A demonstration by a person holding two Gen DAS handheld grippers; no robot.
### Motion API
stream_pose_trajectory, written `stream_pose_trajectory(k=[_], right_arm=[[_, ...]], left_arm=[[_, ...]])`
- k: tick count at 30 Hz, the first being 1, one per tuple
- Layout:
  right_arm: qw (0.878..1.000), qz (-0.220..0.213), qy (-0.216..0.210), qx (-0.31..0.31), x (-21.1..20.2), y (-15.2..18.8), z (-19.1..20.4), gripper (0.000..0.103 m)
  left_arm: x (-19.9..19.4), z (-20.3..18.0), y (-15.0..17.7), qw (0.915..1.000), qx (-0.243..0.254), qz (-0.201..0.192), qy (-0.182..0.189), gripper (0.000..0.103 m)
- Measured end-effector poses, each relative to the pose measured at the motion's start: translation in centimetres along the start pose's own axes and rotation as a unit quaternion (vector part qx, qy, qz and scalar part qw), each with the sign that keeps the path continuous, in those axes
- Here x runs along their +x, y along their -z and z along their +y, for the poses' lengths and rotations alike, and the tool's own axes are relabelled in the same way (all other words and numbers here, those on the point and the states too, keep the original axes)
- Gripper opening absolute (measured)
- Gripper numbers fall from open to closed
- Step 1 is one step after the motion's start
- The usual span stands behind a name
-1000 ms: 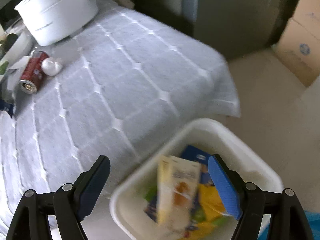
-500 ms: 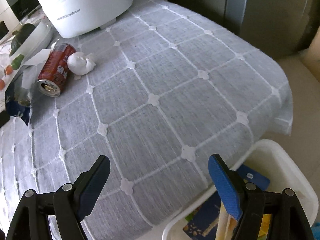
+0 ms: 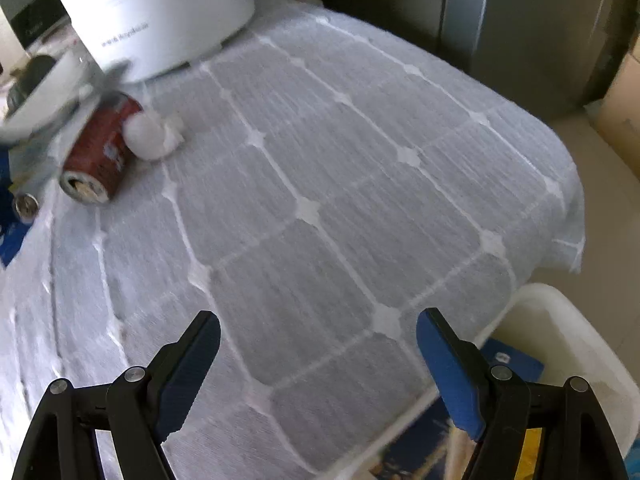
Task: Collect trash
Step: 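Move both tools back to the table and grasp the white-and-blue carton with the left tool, then grasp the red can with the right tool while the left tool holds the carton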
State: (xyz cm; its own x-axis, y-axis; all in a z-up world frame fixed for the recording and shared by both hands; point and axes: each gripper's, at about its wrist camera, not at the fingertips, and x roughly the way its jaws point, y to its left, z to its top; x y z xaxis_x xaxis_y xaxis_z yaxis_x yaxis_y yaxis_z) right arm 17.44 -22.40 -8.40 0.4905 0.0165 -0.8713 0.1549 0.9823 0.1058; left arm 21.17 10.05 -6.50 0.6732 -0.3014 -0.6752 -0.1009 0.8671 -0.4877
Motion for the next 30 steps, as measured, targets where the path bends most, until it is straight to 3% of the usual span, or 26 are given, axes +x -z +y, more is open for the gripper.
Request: stream_pose_trajectory(k=[4,7,15,18,20,24,28,30], right_arm=[[1.0,-0.018,-0.013,-0.017,0.1,-0.4,2.4,0.084],[0.999,-0.027,-0.025,-0.033,0.1,-0.5,4.4,0.084],[0.994,-0.06,-0.084,-0.026,0.5,-2.0,9.0,0.084],[0.989,-0.079,-0.121,-0.024,1.1,-3.3,11.0,0.077],[0.988,-0.091,-0.121,-0.027,1.7,-4.1,12.0,0.071],[0.987,-0.09,-0.13,-0.034,4.0,-5.6,14.0,0.07],[0.99,-0.081,-0.103,-0.056,6.0,-6.5,15.6,0.069],[0.991,-0.072,-0.093,-0.06,7.1,-6.9,15.9,0.058]], left_arm=[[-3.1,1.1,-0.5,0.9993,-0.021,-0.021,0.022,0.0],[-6.2,2.5,-1.1,0.997,-0.041,-0.059,0.03,0.0],[-10.7,4.9,-2.1,0.9889,-0.057,-0.137,0.003,0.0],[-11.2,5.9,-2.5,0.9878,-0.052,-0.147,-0.01,0.0],[-11.3,6.5,-2.6,0.9879,-0.052,-0.145,-0.012,0.0],[-11.5,8.1,-3.0,0.9864,-0.071,-0.147,-0.014,0.0],[-11.8,8.6,-3.2,0.9855,-0.076,-0.151,-0.018,0.0],[-11.9,8.5,-3.2,0.9856,-0.073,-0.151,-0.022,0.0]])
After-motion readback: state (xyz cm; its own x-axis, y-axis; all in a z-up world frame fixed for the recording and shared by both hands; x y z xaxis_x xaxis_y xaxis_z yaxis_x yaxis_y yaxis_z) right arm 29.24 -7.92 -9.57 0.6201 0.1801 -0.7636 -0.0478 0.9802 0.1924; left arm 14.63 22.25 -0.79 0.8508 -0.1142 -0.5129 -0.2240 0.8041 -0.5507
